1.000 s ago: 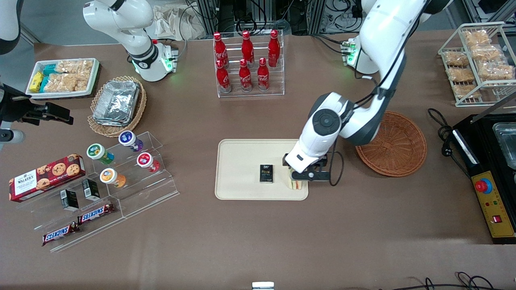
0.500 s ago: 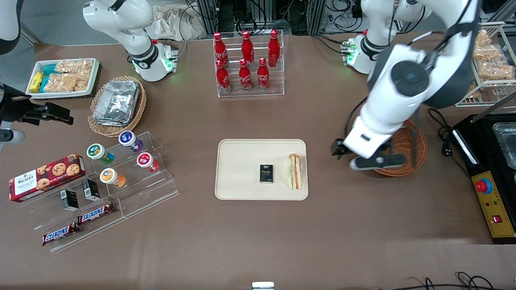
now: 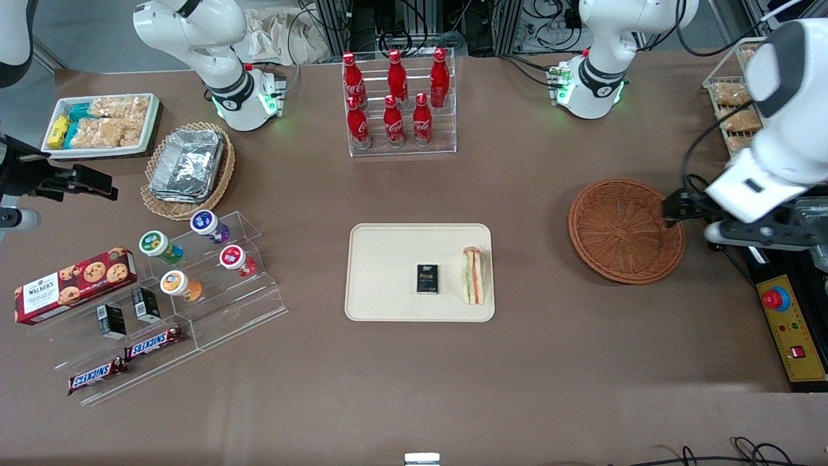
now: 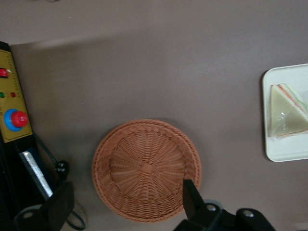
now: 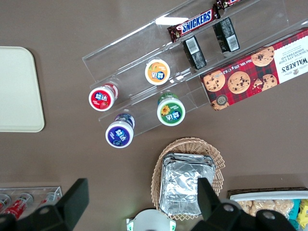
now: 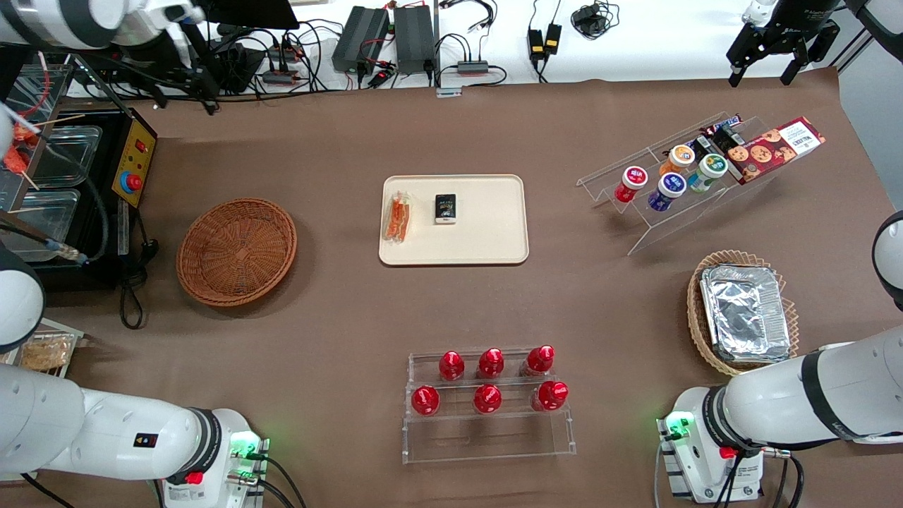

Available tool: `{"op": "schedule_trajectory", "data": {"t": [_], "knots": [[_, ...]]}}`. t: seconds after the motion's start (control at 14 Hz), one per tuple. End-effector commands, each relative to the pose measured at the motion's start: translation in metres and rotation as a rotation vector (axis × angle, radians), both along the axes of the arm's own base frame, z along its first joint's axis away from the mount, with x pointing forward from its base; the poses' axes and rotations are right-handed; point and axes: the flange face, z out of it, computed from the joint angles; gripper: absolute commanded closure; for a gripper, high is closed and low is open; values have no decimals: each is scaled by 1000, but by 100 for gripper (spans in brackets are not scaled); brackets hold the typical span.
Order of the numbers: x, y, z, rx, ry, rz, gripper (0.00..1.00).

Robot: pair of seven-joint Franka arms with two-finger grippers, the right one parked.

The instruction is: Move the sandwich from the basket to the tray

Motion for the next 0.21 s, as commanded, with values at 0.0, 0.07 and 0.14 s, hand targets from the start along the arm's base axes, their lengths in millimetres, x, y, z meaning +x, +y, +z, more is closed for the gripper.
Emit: {"op": "schedule_trajectory", "data": {"t": [0.0,0.07,0.14], "knots": [[7,-13,28,7,-8,-11,0],[13,-17,33,4,3,-2,0],[15,-19,34,-3,21,2,0]]}}
